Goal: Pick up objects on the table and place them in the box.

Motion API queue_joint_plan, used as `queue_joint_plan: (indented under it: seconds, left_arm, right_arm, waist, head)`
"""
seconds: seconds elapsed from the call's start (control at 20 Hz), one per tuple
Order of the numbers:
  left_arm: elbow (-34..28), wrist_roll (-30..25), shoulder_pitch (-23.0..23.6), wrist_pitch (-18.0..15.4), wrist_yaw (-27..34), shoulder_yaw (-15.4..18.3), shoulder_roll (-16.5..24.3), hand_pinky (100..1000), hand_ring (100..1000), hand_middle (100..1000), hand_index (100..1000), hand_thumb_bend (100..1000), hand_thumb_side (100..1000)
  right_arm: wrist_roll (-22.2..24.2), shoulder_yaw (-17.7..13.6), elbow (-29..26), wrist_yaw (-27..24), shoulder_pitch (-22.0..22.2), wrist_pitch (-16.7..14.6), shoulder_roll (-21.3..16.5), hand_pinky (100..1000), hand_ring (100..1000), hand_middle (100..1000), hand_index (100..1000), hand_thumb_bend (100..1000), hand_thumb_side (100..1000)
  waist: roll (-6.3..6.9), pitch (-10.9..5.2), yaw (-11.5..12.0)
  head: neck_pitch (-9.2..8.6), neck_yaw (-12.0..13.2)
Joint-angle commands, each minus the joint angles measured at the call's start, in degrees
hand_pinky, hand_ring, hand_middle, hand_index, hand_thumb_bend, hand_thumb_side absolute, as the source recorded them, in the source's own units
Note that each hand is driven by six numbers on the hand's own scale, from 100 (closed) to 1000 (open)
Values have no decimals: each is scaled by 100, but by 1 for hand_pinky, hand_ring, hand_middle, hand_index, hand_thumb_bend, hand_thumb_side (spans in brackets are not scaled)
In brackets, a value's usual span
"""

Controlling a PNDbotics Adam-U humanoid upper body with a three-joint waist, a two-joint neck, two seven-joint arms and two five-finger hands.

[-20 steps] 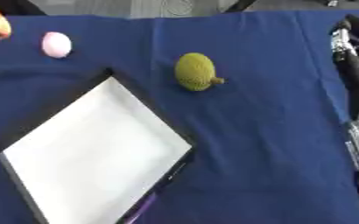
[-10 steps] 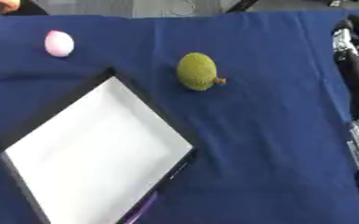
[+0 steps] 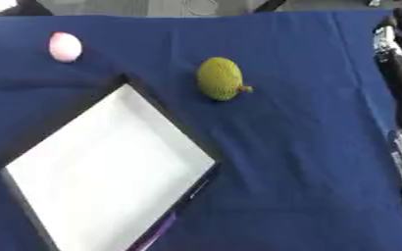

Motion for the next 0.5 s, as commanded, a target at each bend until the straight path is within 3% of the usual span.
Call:
queue_joint_plan:
  seconds: [0.05,0.2,0.5]
  left_arm:
    - [-886,-149,-149,164,359,-140,313,760,732,648,636,122,103]
    - [-1231,-261,-184,348,678,-344,426,756,731,647,637,134,111]
    - [-1277,-524,7,539,751,-759,601,754,730,651,641,146,142]
  right_arm:
    - [-21,-65,-142,-24,-14,8,-211,884,880,857,894,100,630]
    - [-22,-65,-151,-25,-19,10,-226,884,880,857,894,100,628]
    - [-28,-66,-166,-12,1,11,-217,884,880,857,894,100,630]
  waist:
    - [35,-223,16]
    - [46,-227,13]
    - [68,-214,-6]
  head:
    - [-24,-39]
    - [-35,-37]
    - [-15,-37]
